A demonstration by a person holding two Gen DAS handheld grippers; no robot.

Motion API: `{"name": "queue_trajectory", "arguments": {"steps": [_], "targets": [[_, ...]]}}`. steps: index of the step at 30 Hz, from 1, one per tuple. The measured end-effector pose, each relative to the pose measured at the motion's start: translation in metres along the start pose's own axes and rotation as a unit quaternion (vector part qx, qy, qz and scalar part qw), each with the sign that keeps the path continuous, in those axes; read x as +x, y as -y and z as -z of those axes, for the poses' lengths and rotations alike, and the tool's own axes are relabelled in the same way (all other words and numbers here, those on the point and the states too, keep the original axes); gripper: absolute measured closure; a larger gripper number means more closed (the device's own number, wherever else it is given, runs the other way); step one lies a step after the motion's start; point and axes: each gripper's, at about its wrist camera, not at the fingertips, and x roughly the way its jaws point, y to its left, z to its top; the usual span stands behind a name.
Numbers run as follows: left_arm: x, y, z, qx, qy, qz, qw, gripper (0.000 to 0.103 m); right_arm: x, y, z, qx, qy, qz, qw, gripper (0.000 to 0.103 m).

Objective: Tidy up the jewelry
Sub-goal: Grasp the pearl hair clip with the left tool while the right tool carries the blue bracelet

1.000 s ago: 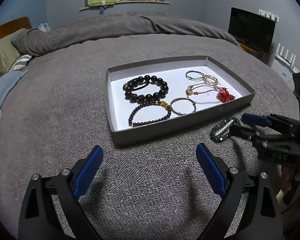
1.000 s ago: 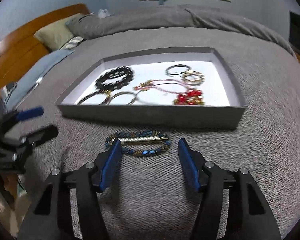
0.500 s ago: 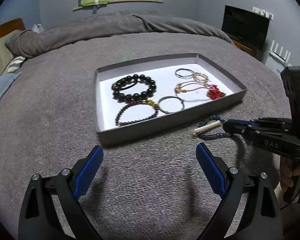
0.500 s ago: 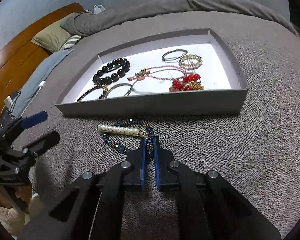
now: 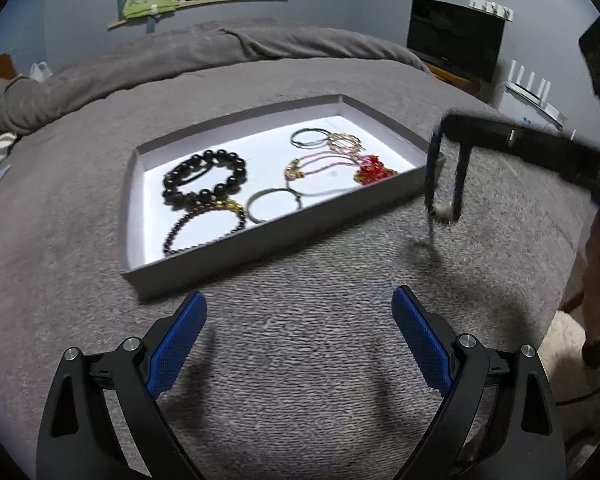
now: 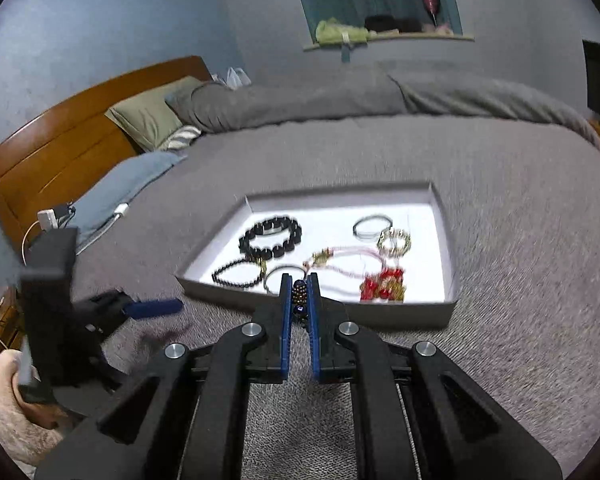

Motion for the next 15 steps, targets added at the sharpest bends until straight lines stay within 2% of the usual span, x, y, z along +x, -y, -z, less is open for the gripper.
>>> {"name": "queue_trajectory", "arguments": {"steps": [10, 15], "targets": [[0.013, 0.03, -0.004, 0.025, -0.01, 0.031, 0.9992, 0.01, -0.033, 0.012, -0.016, 0.016, 0.039, -0.003, 0.999, 0.096], [0.023, 0.049, -0.014, 0.045, -0.001, 0.055, 0.9975, 0.016, -0.042, 0.021, -0.019, 0.019, 0.049, 0.009, 0.999, 0.096]]}}
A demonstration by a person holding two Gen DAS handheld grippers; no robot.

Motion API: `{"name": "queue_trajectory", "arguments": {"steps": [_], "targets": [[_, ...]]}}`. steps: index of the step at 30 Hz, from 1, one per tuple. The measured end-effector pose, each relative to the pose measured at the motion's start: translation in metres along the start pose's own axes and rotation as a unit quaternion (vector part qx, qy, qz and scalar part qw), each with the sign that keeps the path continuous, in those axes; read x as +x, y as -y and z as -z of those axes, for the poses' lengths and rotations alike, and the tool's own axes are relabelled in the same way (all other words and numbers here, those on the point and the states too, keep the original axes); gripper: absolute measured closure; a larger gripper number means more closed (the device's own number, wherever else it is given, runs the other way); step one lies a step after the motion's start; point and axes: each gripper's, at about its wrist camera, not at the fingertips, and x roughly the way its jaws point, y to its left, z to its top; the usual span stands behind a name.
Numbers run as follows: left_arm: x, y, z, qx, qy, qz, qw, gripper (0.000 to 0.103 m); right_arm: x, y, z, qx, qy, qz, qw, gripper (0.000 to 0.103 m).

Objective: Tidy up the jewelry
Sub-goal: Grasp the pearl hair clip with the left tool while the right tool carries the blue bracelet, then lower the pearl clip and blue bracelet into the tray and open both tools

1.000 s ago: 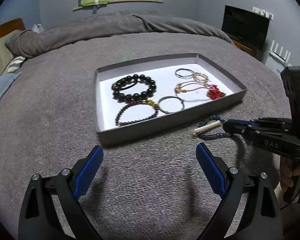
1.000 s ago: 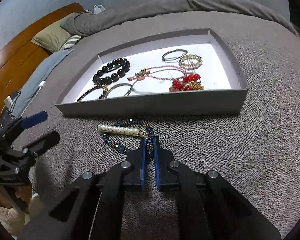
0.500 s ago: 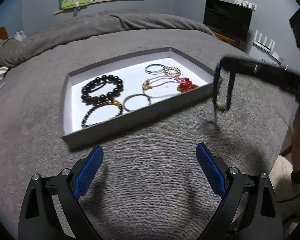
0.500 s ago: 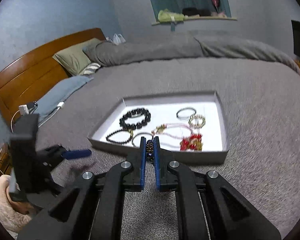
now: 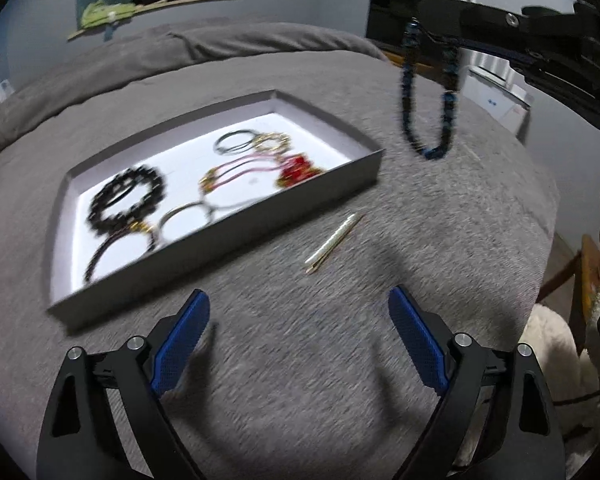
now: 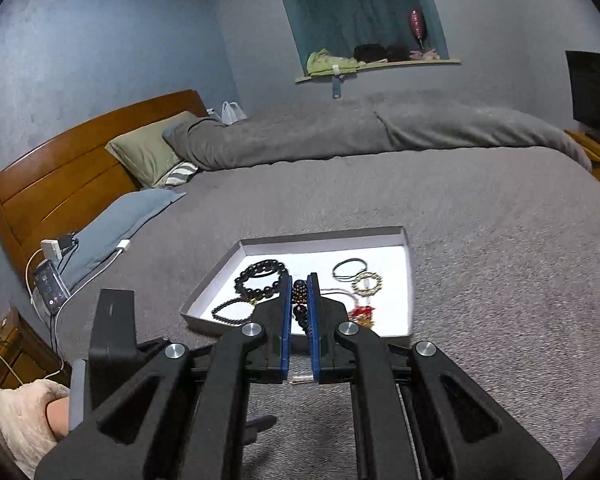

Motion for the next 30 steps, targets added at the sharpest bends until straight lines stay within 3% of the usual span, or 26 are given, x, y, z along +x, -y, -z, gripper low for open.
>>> {"name": "queue_trajectory", "arguments": {"steps": [2, 12, 13, 14, 20, 24, 30], "targets": [[0.008, 0.006, -0.008, 0.012, 0.008, 0.008, 0.9999, 0.029, -0.001, 0.005, 0.001, 0.006, -0.001, 0.004, 1.0, 0.096], [0.048, 0.021, -0.02, 0.06, -0.008, 0.005, 0.9981, 0.073, 0.0, 0.026, 0.01, 0.019, -0.013, 0.028, 0.999, 0.096], [0.047, 0.022, -0.019, 0.061, -0.006, 0.009, 0.9981, 0.087, 0.0, 0.028, 0.011, 0.02, -0.013, 0.03, 0.999, 0.096], [0.046, 0.022, -0.02, 0.061, -0.007, 0.012, 0.998, 0.094, 0.001, 0.031, 0.011, 0.023, -0.013, 0.032, 0.999, 0.096], [0.01, 0.015, -0.031, 0.053, 0.025, 0.021, 0.9981, 0.094, 0.01, 0.04, 0.002, 0.029, -0.013, 0.034, 0.999, 0.096], [-0.018, -0.007, -0.05, 0.018, 0.049, 0.02, 0.9984, 0.094, 0.018, 0.044, -0.005, 0.029, -0.006, 0.041, 0.999, 0.096], [-0.011, -0.047, -0.082, -0.008, 0.05, -0.027, 0.9984, 0.094, 0.038, 0.049, -0.016, 0.037, -0.004, 0.04, 0.998, 0.096]]}}
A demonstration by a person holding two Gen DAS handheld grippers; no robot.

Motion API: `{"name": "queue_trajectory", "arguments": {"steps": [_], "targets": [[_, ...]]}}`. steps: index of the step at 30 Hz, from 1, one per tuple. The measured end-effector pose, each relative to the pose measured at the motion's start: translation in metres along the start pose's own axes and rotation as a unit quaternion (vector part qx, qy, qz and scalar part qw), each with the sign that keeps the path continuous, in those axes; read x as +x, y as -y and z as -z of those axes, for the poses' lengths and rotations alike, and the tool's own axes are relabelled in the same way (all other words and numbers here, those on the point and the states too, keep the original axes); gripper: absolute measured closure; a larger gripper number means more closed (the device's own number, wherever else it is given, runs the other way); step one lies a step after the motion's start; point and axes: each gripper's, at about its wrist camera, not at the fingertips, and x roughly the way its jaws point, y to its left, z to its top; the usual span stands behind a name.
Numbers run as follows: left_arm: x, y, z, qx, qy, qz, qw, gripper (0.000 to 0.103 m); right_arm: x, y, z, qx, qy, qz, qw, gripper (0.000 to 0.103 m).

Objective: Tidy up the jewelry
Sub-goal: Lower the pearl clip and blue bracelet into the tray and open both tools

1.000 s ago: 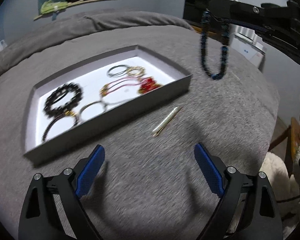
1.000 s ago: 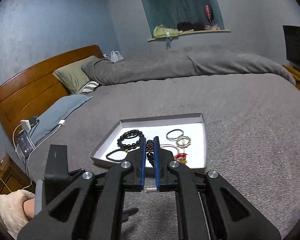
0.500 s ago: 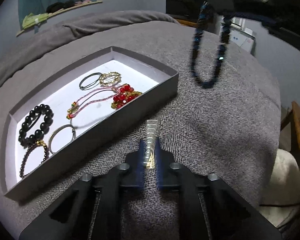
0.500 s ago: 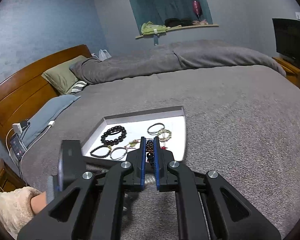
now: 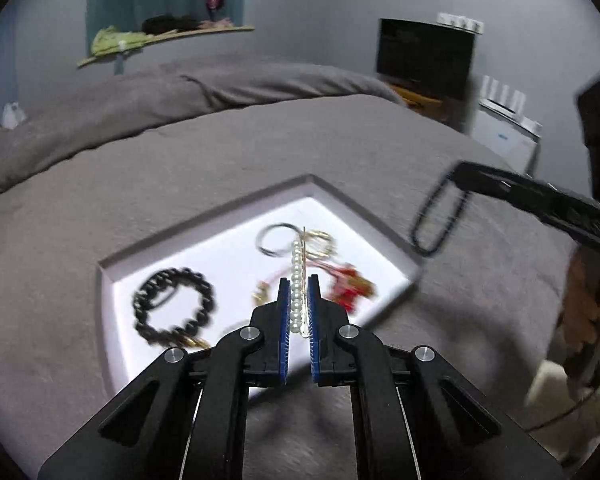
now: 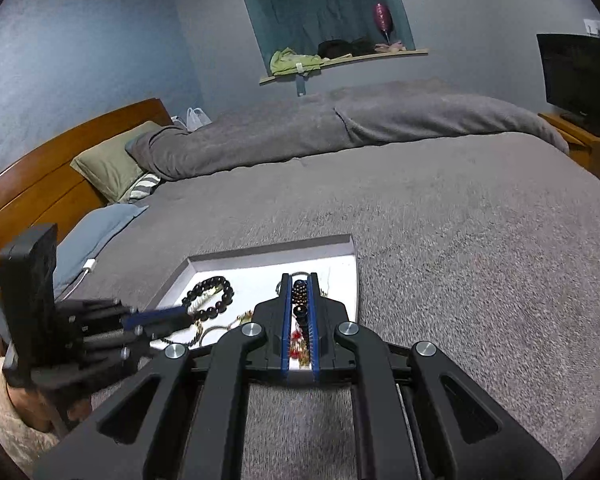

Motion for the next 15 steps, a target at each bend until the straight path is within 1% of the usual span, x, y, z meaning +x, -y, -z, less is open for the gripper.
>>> {"name": "queue_trajectory", "arguments": {"steps": [3, 4, 9, 12, 15], "targets": [[0.02, -0.015, -0.008, -0.007, -0.017, -0.022, 0.9996, 0.094, 0.014, -0.001, -0.002, -0.003, -0.006, 0.003, 1.0, 0.096], [0.032, -0.02, -0.012, -0.011, -0.029, -0.027, 0.9992, 0.094, 0.018, -0.001, -0.003, -0.003, -0.007, 0.004, 1.0, 0.096], [0.075, -0.035, -0.019, -0.027, -0.072, -0.039, 0.9963, 0.094, 0.046, 0.002, -0.002, 0.004, -0.026, 0.005, 1.0, 0.096], [0.094, -0.04, -0.021, -0.033, -0.091, -0.046, 0.9942, 0.094, 0.06, 0.002, 0.0, 0.002, -0.035, 0.008, 0.999, 0.096], [0.105, -0.045, -0.023, -0.036, -0.1, -0.052, 0.993, 0.094, 0.075, 0.005, 0.003, 0.001, -0.047, 0.015, 0.999, 0.096]]}}
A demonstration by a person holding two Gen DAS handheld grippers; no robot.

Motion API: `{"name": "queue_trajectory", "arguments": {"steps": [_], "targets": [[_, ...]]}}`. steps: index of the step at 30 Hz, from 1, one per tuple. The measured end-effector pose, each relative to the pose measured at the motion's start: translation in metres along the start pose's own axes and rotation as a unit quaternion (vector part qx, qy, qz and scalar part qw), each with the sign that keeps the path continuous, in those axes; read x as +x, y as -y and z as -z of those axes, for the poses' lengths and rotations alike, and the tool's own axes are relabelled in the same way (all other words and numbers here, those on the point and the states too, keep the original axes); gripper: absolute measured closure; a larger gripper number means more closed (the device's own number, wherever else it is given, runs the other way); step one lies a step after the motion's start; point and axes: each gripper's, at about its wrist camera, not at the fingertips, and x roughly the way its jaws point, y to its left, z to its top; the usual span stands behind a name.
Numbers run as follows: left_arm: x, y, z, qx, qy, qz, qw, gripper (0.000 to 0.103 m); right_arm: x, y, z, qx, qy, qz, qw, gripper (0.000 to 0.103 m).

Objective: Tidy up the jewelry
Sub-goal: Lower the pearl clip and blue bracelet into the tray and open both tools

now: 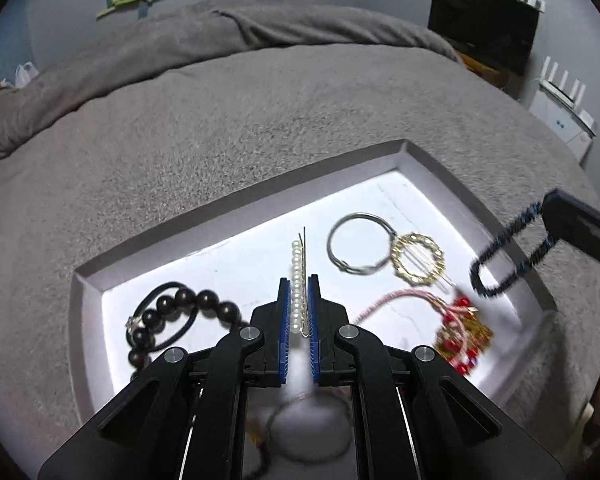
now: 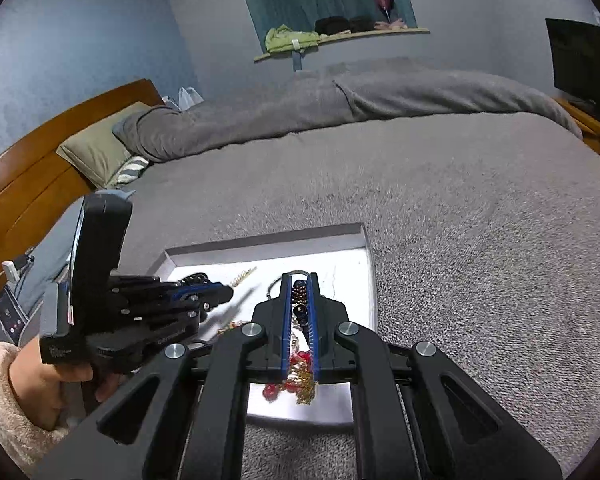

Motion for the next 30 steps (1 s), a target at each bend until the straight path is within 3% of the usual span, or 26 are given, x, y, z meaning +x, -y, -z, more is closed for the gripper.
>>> {"name": "queue_trajectory", "arguments": {"steps": [12, 13, 16, 20, 21, 23, 26, 29, 30], "targets": [[0.024, -0.01, -0.005, -0.009, -0.035, 0.002, 0.9993, 0.094, 0.024, 0.007, 0.01, 0.002, -0.031, 0.014, 0.999, 0.096], [0.024, -0.01, -0.005, -0.009, -0.035, 0.001, 0.9993, 0.091, 0.024, 0.007, 0.01, 0.002, -0.033, 0.013, 0.999, 0.096], [0.022, -0.011, -0.007, -0.011, -0.028, -0.001, 0.9995, 0.067, 0.025, 0.007, 0.011, 0.005, -0.036, 0.013, 0.999, 0.096], [0.01, -0.012, -0.008, -0.013, -0.007, -0.006, 0.9999, 0.057, 0.019, 0.005, 0.01, 0.002, -0.031, 0.012, 0.999, 0.094], [0.003, -0.013, -0.008, -0.014, 0.003, -0.009, 0.9998, 0.053, 0.017, 0.005, 0.01, 0.001, -0.028, 0.014, 1.0, 0.087], [-0.008, -0.014, -0.007, -0.018, 0.02, -0.016, 0.9995, 0.035, 0.01, 0.004, 0.009, 0.001, -0.019, 0.015, 1.0, 0.07], [-0.025, -0.014, -0.004, -0.022, 0.035, -0.029, 0.9987, 0.027, 0.0, 0.003, 0.007, 0.003, -0.01, 0.019, 1.0, 0.065], [-0.041, -0.015, 0.0, -0.028, 0.048, -0.036, 0.9978, 0.024, -0.015, 0.006, 0.007, 0.011, 0.005, 0.023, 1.0, 0.037], [-0.047, -0.016, 0.001, -0.031, 0.054, -0.036, 0.9974, 0.023, -0.021, 0.007, 0.007, 0.013, 0.01, 0.026, 1.0, 0.035]]}}
